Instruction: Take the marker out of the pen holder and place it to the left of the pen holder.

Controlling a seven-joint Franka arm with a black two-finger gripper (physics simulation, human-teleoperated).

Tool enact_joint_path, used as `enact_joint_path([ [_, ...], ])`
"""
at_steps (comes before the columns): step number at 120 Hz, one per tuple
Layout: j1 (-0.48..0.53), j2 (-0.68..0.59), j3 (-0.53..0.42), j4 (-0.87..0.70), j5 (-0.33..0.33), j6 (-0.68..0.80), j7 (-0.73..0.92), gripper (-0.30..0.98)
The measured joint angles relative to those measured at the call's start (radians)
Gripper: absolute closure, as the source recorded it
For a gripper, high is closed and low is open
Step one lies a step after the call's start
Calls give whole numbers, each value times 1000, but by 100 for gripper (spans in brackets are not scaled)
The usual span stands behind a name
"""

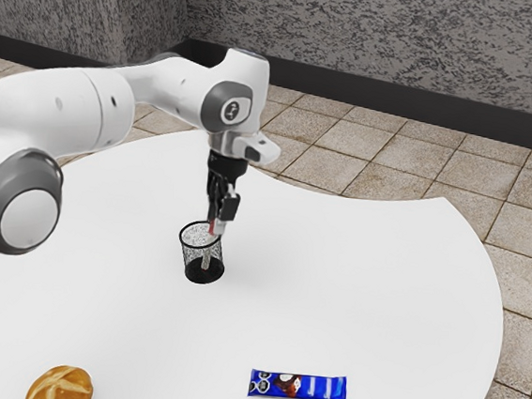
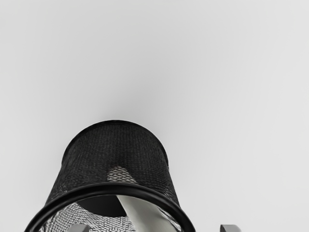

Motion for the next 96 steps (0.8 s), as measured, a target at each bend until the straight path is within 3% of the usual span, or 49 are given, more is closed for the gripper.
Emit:
enact_joint_path([
  [20,1,15,5,3,1,12,1,41],
  [55,0,11,7,3,4,16,2,68],
  [96,-46,-31,63,7,45,-91,2,76],
])
